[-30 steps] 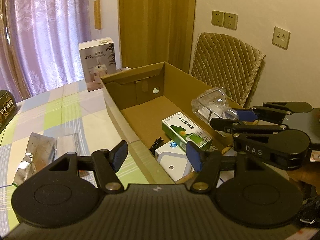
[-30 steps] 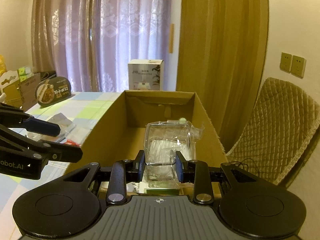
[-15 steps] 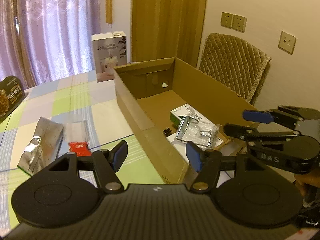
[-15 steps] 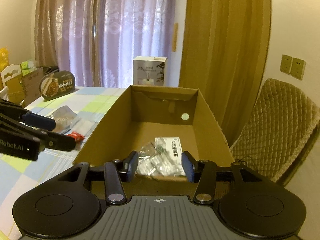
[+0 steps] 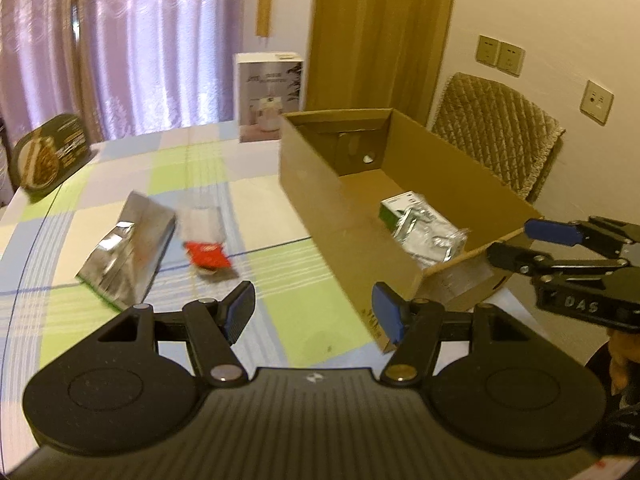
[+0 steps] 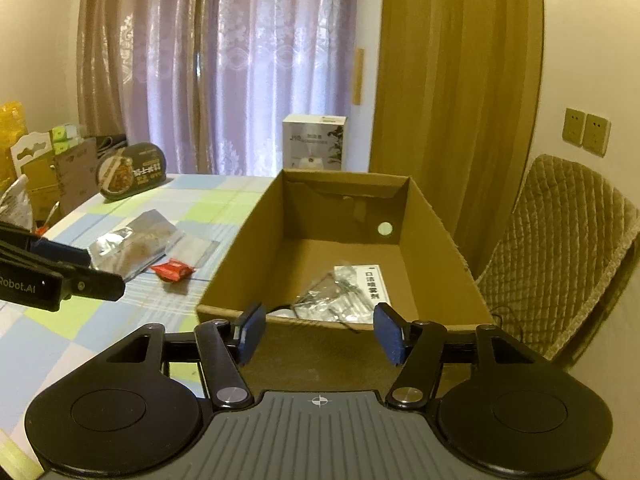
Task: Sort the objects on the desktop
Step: 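Withdraw both open tools from the cardboard box back over the table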
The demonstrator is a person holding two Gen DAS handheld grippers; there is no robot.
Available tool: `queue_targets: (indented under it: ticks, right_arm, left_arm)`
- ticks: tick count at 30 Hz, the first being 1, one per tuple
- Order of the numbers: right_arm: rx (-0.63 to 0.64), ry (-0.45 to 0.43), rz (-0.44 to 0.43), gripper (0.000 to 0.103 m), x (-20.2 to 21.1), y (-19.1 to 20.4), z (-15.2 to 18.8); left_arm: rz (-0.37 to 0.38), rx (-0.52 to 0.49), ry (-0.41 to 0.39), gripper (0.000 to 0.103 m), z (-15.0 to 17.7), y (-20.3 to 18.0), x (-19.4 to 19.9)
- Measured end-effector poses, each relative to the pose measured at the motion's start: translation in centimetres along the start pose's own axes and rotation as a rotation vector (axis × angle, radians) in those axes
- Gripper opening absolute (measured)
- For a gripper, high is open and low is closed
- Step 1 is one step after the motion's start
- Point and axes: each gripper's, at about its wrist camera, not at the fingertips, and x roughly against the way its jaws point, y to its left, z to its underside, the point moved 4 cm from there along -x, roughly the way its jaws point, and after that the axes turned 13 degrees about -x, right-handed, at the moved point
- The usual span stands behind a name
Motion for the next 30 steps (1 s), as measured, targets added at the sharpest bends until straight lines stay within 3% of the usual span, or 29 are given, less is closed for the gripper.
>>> queue_targets:
  ticks: [12, 30]
  right_arm:
    - [0.048, 0.008, -0.069, 0.071, 0.9, 4.4, 0.6]
    - [0.148, 0.027, -0.173, 0.074, -0.5, 11.0, 1.5]
  left_arm:
    - [-0.074, 0.076, 0.025, 0.062, 3.7, 4.2, 2.2]
    - [-0.167, 0.171, 0.048, 0.067, 7.9, 9.6, 3.8]
